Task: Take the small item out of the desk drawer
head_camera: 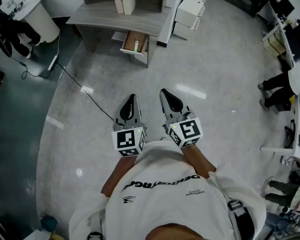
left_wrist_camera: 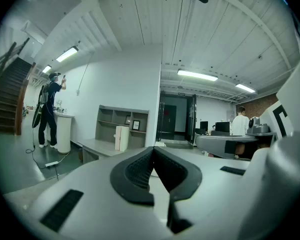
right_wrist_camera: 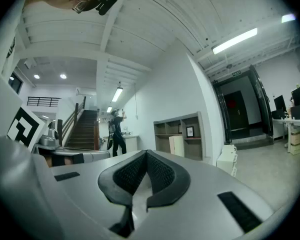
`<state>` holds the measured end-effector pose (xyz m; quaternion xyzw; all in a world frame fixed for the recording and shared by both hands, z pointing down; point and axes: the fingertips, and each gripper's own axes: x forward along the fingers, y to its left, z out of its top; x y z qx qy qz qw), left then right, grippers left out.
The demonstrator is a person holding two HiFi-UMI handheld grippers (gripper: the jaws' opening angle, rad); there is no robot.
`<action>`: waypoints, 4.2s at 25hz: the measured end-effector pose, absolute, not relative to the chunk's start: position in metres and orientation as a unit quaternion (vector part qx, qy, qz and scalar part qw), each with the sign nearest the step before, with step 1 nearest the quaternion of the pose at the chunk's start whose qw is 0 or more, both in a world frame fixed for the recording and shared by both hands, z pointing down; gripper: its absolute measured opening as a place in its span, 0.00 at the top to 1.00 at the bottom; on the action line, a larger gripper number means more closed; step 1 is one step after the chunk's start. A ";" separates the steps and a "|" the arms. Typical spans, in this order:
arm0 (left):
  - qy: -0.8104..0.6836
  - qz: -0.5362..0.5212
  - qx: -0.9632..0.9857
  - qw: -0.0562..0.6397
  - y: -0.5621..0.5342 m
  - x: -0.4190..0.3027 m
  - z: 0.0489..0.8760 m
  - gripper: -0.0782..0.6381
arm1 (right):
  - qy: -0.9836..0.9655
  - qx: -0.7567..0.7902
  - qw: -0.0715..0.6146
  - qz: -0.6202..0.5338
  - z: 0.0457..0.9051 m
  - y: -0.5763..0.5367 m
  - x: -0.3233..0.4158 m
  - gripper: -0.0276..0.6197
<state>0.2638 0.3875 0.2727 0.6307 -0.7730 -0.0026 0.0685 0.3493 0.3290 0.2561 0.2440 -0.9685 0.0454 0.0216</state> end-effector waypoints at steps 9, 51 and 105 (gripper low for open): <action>-0.771 0.003 0.634 0.066 0.400 0.252 0.279 0.87 | -0.968 0.242 0.006 0.070 0.260 0.343 0.339 0.91; -0.721 0.037 0.685 0.098 0.152 -0.007 0.314 0.87 | -0.951 0.289 0.040 0.103 0.303 0.104 0.071 0.91; -0.639 0.101 0.719 0.253 -0.085 -0.123 0.533 0.87 | -0.860 0.412 0.197 0.228 0.558 -0.118 -0.022 0.91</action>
